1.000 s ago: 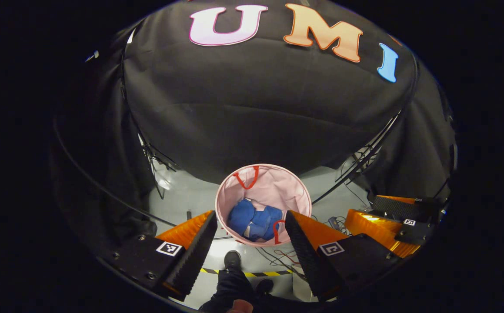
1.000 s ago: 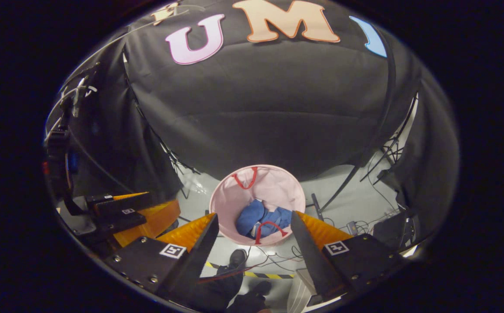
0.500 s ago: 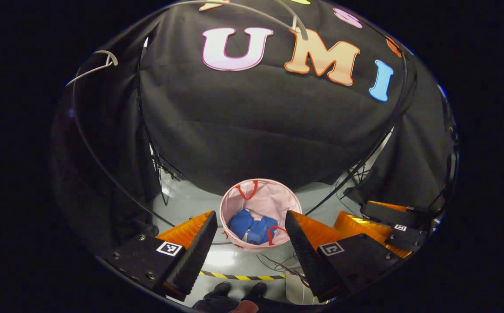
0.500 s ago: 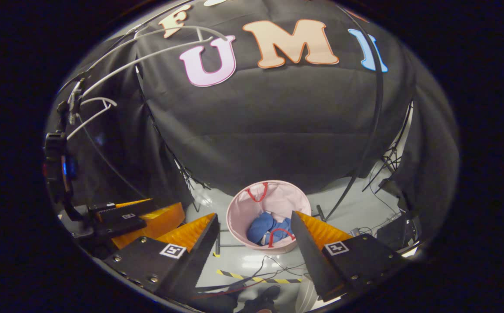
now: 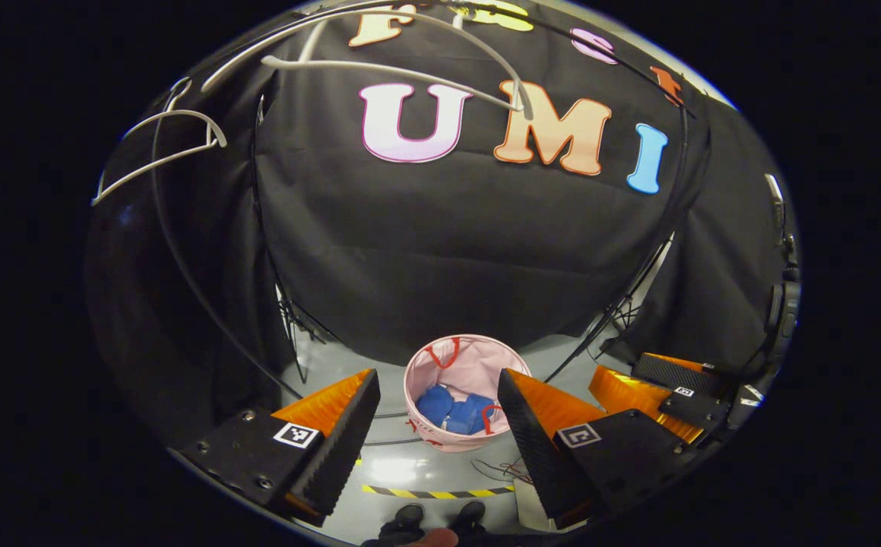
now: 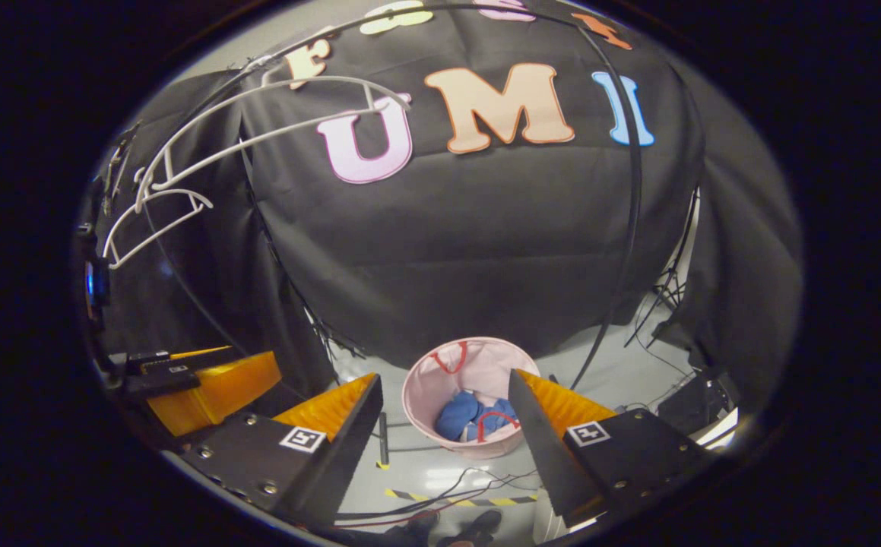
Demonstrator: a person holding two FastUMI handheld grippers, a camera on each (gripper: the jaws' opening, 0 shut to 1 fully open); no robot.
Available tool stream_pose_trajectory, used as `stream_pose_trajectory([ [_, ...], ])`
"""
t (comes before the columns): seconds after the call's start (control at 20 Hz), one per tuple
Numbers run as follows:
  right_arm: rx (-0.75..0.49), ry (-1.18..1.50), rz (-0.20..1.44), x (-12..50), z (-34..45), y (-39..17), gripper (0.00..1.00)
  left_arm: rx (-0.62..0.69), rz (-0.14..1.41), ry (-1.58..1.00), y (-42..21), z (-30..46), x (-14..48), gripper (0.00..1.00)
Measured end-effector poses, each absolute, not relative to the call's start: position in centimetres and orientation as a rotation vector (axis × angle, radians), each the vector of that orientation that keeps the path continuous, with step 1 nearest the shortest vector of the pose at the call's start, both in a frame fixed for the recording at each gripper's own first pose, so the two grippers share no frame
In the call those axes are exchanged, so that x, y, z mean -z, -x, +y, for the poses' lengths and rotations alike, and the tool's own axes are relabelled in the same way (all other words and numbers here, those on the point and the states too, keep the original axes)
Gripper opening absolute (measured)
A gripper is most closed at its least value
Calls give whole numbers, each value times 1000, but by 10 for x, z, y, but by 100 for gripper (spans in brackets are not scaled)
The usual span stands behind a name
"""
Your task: Grasp the clothes on the hanger with both hands and then place them into the laundry hamper below.
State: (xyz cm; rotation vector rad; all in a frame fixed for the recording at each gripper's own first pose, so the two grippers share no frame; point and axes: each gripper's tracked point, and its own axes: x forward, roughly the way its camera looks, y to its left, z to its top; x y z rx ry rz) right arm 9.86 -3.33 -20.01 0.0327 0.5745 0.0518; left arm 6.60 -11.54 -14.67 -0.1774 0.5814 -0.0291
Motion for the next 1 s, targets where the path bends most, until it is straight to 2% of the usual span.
stream_pose_trajectory([
  [0.3, -77, 38, 466, 168, -13, -79, 99, 39, 487, 125, -52, -98, 123, 98],
  [0.35, -76, 45, 458, 165, -12, -75, 99, 37, 474, 115, -50, -94, 119, 95],
  [0.4, -75, 50, 446, 163, -12, -75, 99, 33, 464, 102, -48, -90, 117, 98],
  [0.5, -67, 44, 413, 154, -12, -75, 99, 23, 425, 90, -47, -83, 108, 95],
  [0.55, -67, 36, 396, 149, -10, -74, 99, 17, 399, 83, -49, -79, 103, 98],
  [1.0, -61, 27, 339, 118, -5, -56, 100, 39, 316, 81, -41, -61, 58, 98],
])
